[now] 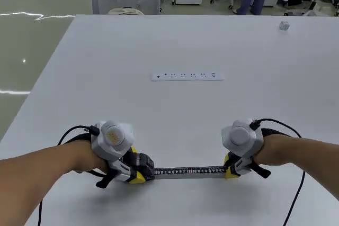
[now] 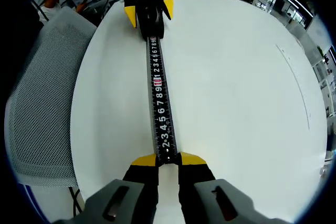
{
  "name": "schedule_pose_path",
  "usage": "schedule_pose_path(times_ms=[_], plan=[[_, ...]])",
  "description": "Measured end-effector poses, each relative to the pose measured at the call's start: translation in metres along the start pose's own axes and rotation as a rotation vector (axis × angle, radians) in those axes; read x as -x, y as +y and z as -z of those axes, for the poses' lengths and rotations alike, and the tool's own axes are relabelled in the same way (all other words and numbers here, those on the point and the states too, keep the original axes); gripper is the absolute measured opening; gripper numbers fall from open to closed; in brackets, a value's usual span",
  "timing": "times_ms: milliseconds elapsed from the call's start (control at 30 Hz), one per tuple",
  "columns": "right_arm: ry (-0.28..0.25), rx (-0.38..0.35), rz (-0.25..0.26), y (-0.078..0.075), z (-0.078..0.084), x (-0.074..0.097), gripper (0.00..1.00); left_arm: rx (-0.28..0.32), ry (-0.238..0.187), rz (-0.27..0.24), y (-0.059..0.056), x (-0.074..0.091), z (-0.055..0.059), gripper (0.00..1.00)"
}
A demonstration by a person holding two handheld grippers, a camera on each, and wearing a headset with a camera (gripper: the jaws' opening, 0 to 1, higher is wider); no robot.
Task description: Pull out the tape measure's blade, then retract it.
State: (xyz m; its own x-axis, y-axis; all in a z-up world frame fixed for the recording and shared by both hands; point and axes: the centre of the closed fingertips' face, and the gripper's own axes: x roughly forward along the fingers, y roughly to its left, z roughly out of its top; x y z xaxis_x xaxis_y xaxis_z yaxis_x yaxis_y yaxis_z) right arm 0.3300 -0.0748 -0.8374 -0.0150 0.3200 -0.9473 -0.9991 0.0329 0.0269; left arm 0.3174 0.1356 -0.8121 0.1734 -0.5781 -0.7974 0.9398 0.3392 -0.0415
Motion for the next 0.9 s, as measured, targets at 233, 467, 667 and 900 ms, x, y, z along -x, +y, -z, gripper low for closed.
schedule_pose_path(times_ms=[233, 467, 667, 900], plan=[[0.001, -0.01, -0.002, 0.001, 0.004, 0.002, 0.13, 0.004, 0.001, 0.001, 0.0, 0.0, 0.001, 0.39], [0.005, -0.009, -0.002, 0.0, 0.007, 0.003, 0.13, 0.001, 0.004, 0.003, 0.0, 0.0, 0.001, 0.39], [0.007, -0.015, -0.002, 0.0, 0.01, 0.004, 0.12, 0.001, 0.006, 0.001, 0.0, -0.001, 0.001, 0.39], [0.012, -0.016, -0.001, 0.0, 0.014, 0.005, 0.13, -0.002, 0.007, 0.001, -0.001, 0.0, 0.001, 0.39]])
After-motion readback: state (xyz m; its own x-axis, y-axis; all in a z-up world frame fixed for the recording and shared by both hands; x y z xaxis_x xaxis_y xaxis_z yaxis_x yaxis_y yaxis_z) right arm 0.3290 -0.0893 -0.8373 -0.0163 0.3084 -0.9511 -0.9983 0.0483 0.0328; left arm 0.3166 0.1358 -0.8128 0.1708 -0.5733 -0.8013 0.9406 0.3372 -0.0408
